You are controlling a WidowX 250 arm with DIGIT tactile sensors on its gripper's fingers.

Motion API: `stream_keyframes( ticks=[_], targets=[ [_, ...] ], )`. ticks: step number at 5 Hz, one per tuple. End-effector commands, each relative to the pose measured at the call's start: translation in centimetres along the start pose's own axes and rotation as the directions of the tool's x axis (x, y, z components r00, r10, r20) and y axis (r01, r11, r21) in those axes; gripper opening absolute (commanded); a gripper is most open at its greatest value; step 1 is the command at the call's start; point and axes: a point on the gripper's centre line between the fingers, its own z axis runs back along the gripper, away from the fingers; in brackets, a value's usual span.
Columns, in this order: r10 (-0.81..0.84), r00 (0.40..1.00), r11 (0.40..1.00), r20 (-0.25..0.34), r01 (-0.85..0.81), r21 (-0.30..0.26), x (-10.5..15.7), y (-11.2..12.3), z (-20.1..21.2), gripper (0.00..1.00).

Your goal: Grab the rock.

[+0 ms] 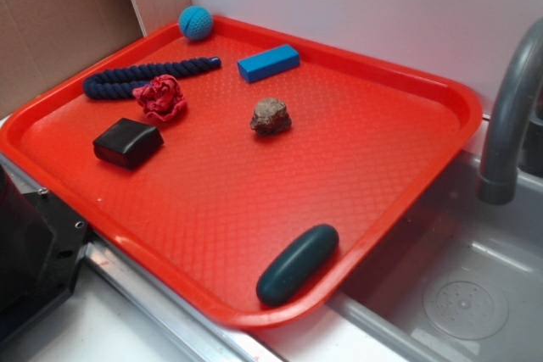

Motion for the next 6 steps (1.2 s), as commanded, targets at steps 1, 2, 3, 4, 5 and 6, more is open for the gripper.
stream_keyframes(
  ticks=[1,2,3,4,5,6],
  targets=[
    [0.0,1.0,1.0,0.0,0.0,0.0,0.0,0.0,0.0,1.0],
    [0.224,0.965,0.972,-0.134,-0.211,0.108,2.6,-1.8,-5.3,1.0],
    [0.419,0.907,0.9,0.035,-0.42,0.12,7.7,-4.9,-7.9,1.0],
    [0.464,0.882,0.879,0.08,-0.47,0.081,10.7,-5.4,-10.1,1.0],
    [0.26,0.962,0.949,0.081,-0.27,0.166,13.5,-5.9,-14.5,1.0],
    [0.153,0.988,0.965,0.03,-0.156,0.211,14.8,-5.0,-17.6,1.0]
  ],
)
